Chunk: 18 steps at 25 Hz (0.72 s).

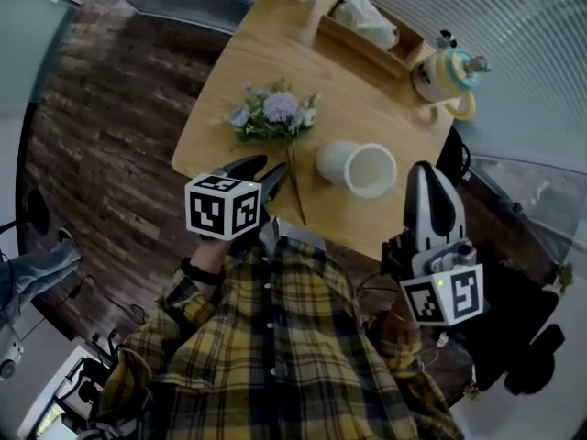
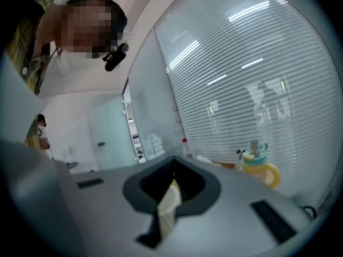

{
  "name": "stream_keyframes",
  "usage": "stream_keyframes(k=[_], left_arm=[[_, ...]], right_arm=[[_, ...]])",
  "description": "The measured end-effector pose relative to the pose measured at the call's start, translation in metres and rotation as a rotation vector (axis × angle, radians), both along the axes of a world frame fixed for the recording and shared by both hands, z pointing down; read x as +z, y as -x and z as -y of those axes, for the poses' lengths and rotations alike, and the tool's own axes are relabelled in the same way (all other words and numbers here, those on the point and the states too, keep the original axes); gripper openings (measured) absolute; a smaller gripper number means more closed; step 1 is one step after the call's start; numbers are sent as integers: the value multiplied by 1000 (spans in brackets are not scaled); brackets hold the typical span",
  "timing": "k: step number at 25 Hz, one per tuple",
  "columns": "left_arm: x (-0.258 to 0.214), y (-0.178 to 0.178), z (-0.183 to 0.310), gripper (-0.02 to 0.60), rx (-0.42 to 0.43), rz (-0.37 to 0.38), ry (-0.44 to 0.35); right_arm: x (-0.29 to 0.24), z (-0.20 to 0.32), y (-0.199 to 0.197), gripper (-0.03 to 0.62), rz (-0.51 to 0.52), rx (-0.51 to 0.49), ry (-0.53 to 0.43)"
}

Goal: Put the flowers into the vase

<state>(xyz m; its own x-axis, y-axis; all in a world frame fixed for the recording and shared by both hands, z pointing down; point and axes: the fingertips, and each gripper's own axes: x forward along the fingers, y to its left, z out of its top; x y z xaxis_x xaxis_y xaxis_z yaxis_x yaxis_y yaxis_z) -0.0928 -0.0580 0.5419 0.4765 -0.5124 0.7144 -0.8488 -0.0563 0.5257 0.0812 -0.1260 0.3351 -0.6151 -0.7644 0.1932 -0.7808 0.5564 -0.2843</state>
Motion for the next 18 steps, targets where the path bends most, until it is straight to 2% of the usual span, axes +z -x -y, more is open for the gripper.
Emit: stream_keyframes(k=[4,9,18], left_arm=[[21,-3,0,166,-31,-34,55],[47,-8,4,166,-33,-40,107],[61,-16,15,166,-13,-34,139]], right_arm=[[5,-1,0,13,-12,0,18],[12,-2,-3,13,-22,2,41],[18,-1,-9,12,-37,16,63]])
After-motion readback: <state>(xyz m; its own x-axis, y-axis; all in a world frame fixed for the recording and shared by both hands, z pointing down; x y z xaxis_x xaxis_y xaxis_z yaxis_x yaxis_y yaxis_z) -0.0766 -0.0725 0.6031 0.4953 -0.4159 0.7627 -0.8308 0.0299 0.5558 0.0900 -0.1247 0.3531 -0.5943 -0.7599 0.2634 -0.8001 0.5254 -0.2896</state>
